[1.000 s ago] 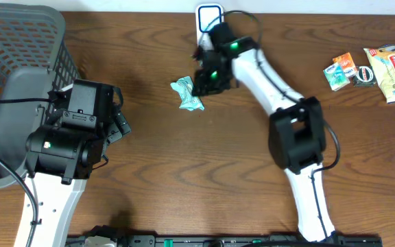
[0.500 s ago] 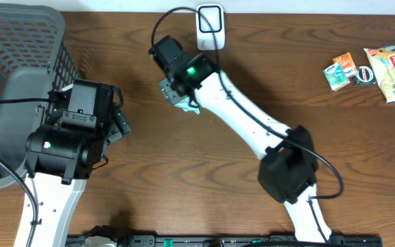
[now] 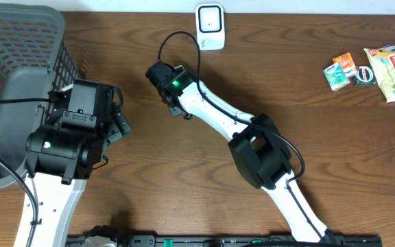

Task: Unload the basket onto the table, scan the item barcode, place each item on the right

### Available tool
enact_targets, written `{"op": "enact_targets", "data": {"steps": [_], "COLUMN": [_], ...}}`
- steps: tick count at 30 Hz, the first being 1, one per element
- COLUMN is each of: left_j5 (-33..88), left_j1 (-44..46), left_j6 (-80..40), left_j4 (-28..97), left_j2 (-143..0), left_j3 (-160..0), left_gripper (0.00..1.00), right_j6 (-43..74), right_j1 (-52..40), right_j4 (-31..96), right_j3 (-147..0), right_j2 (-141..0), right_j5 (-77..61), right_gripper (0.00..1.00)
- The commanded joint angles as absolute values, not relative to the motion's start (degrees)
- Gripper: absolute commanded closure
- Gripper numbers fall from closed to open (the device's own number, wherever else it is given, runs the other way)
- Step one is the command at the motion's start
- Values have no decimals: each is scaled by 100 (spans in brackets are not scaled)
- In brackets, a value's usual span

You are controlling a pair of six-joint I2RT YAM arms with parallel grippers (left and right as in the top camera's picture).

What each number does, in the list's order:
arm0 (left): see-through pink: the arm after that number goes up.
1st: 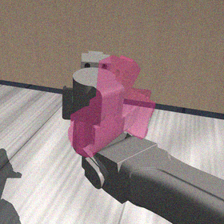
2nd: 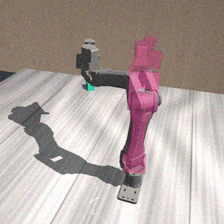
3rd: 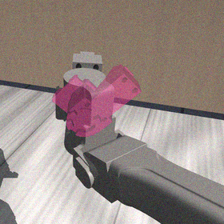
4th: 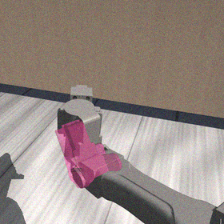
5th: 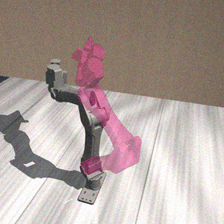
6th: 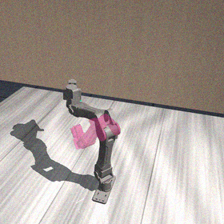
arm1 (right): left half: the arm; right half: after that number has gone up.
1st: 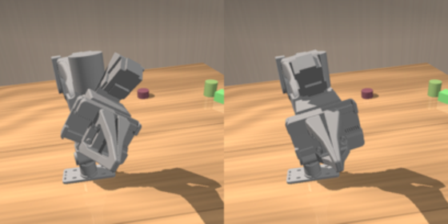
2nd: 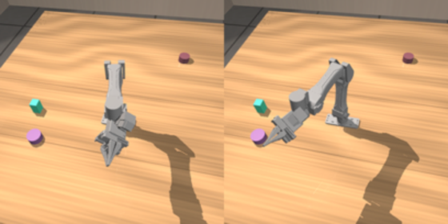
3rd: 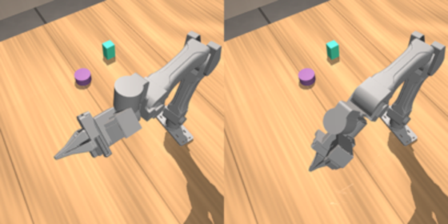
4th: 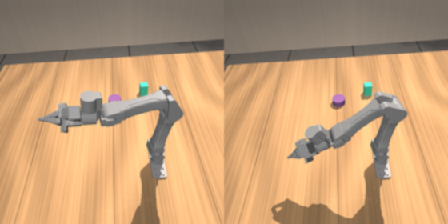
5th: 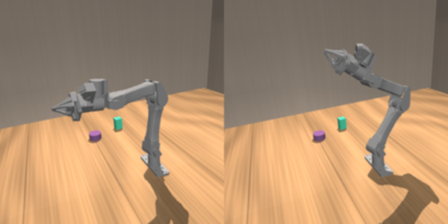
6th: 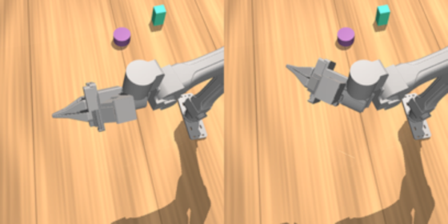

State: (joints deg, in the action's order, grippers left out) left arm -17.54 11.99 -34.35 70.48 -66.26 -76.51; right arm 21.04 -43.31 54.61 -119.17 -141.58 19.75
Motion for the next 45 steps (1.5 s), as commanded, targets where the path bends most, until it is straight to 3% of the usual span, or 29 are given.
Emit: {"op": "enact_targets", "data": {"steps": [1, 4, 10, 15, 21, 28, 32, 43, 45], "left_j5": [-1870, -1870, -1870, -1870, -1870, -1870, -1870, -1870, -1870], "left_j1": [1168, 1168, 1168, 1168, 1168, 1168, 1168, 1168, 1168], "left_j6": [-3461, -3461, -3461, -3461, -3461, -3461, -3461, -3461, -3461], "left_j4": [7070, 7070, 7070, 7070, 7070, 7070, 7070, 7070, 7070], "left_j2": [-6619, -6619, -6619, -6619, -6619, -6619, -6619, -6619, -6619], "left_j3": [-7662, -7662, -7662, -7662, -7662, -7662, -7662, -7662, -7662], "left_gripper": [0, 0, 0, 0, 0, 0, 0, 0, 0], "right_j6": [2180, 2156, 1448, 478, -344, -333, -325, 161, -12], "right_j1": [-4259, -4099, -3378, -2392, -1712, -1286, -974, -342, -373], "right_j4": [5474, 5476, 5489, 5839, 6062, 5247, 5245, 5996, 5957], "right_j3": [-11917, -11922, -11922, -11874, -11030, -9236, -8785, -9640, -9793], "right_j2": [-14269, -14040, -13480, -13474, -13498, -13498, -13498, -12892, -12669], "right_j5": [1588, 1013, -1455, -4989, -6792, -7579, -6735, -4318, -4296], "right_gripper": [91, 99, 99, 99, 99, 94, 76, 50, 35]}}
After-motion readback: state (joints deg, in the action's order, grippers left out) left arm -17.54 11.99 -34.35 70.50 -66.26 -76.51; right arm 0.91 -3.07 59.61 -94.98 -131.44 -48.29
